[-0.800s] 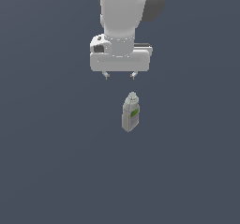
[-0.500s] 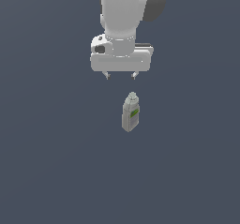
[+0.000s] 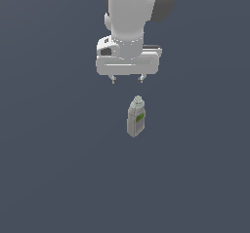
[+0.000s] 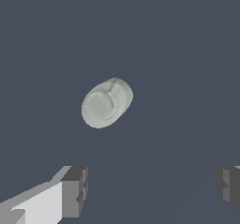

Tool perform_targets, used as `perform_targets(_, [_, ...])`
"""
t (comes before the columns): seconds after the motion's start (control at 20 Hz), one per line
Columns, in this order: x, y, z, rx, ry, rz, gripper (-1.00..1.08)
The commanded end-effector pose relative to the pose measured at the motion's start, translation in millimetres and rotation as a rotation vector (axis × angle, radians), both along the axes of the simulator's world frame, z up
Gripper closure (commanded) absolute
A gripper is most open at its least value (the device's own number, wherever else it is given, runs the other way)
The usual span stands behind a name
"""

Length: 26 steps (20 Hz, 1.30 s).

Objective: Pick up the object and move it to a goal position.

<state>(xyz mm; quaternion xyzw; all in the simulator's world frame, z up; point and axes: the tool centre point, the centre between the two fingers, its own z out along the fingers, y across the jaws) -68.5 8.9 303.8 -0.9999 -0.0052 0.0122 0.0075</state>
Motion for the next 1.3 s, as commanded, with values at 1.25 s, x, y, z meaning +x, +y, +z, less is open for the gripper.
perform_targets(1.25, [22, 23, -13, -0.017, -0.008, -0.469, -0.92])
